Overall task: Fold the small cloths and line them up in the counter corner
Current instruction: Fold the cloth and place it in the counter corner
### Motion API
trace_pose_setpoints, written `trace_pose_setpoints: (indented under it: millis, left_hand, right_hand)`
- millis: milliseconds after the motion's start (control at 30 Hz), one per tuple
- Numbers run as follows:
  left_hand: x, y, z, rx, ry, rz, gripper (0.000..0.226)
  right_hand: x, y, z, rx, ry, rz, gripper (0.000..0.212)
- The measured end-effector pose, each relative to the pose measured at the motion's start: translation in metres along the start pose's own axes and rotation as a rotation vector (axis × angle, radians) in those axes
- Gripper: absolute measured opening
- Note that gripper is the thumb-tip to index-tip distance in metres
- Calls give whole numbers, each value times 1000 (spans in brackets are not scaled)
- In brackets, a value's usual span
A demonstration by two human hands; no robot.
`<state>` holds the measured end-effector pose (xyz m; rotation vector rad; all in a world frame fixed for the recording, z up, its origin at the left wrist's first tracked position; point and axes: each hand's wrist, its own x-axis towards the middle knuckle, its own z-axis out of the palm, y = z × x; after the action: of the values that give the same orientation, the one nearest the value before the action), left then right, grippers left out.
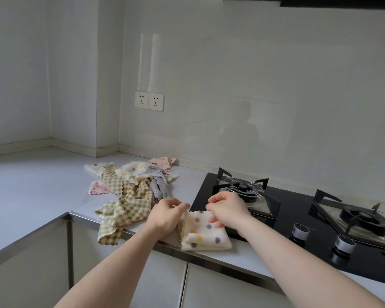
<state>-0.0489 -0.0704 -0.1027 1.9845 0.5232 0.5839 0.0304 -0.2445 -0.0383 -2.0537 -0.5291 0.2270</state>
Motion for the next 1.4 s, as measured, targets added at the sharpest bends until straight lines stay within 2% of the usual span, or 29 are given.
trace_pose_setpoints:
  millis: [100, 233, 367, 567, 633, 667, 767, 967, 1200, 1267, 1400]
  left_hand:
    - [-2, 1, 0, -4, -43, 2, 30]
    - [-1, -2, -1, -52, -56, 24, 25]
    - [-1, -4, -2, -157, 12, 65, 16]
    - [-1, -4, 2, -78, 44, 74, 16]
    - [-1, -2, 4, -4, 57, 90, 3]
    - [-2, -2, 4, 15, 63, 101, 9]
    - [-3, -3, 2, -1, 77, 115, 18]
    - [-8, 2, -1, -59, 61, 115, 16]
    - [-14, 7, -3, -85, 27, 135, 16]
    - [-15, 10, -3, -108, 17, 112, 13]
    - [-17, 13, -4, -240, -26, 59, 16]
  right_hand:
    - [6, 15, -14, -82, 73, -3, 21]
    - [2, 28, -17, -22, -37, 81, 36]
    - [3, 33, -11, 54, -121, 122, 42]
    - [10, 35, -4, 143, -104, 80, 30]
    - [13, 37, -3, 158, -101, 77, 26]
    - [14, 37, -3, 151, -101, 75, 25]
    - [14, 41, -4, 169, -91, 72, 24]
    - [12, 46, -2, 343, -50, 15, 15]
    - [8, 44, -6, 391, -23, -47, 8]
    - [7, 44, -9, 380, -49, -56, 13]
    - [7, 45, -10, 400, -52, -62, 38]
